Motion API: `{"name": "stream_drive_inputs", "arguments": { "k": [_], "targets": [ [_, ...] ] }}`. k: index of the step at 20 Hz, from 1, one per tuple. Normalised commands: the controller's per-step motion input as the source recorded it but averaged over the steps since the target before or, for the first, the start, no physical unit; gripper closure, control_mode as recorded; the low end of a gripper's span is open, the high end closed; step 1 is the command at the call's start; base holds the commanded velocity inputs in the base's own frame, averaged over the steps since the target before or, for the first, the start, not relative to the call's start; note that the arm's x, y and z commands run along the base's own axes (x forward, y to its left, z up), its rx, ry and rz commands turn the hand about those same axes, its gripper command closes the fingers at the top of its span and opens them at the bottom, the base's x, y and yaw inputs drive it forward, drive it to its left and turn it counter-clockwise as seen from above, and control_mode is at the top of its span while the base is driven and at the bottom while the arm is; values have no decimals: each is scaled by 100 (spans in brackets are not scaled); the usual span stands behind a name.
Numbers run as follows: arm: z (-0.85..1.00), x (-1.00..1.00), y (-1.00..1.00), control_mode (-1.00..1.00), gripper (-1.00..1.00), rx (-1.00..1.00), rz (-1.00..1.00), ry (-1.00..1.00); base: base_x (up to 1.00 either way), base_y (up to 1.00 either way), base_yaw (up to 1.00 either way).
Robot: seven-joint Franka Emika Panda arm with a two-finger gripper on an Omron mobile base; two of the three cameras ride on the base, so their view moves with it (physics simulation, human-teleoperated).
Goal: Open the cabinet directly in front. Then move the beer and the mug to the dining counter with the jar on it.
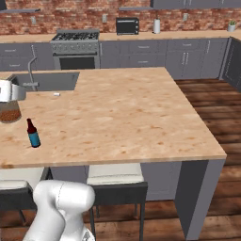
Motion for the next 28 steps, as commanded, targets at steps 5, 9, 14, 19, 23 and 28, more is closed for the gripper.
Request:
{"name": "stream_drive_inputs", "arguments": {
  "k": [5, 9, 14, 19, 23, 28],
  "targets": [
    [1, -38, 0, 100, -100, 0, 0, -9, -20, -2, 0],
    [0, 0, 0, 100, -100, 0, 0, 0, -100, -37, -9],
    [0, 0, 0, 100, -100, 0, 0, 0, -25, -90, -38],
    [0, 0, 0, 100, -100, 0, 0, 0, 36, -100, -27],
    [0, 0, 0, 100, -100, 0, 0, 0, 69, -100, -12],
    [0, 0, 0, 100, -100, 0, 0, 0, 85, -100, -2]
  ]
}}
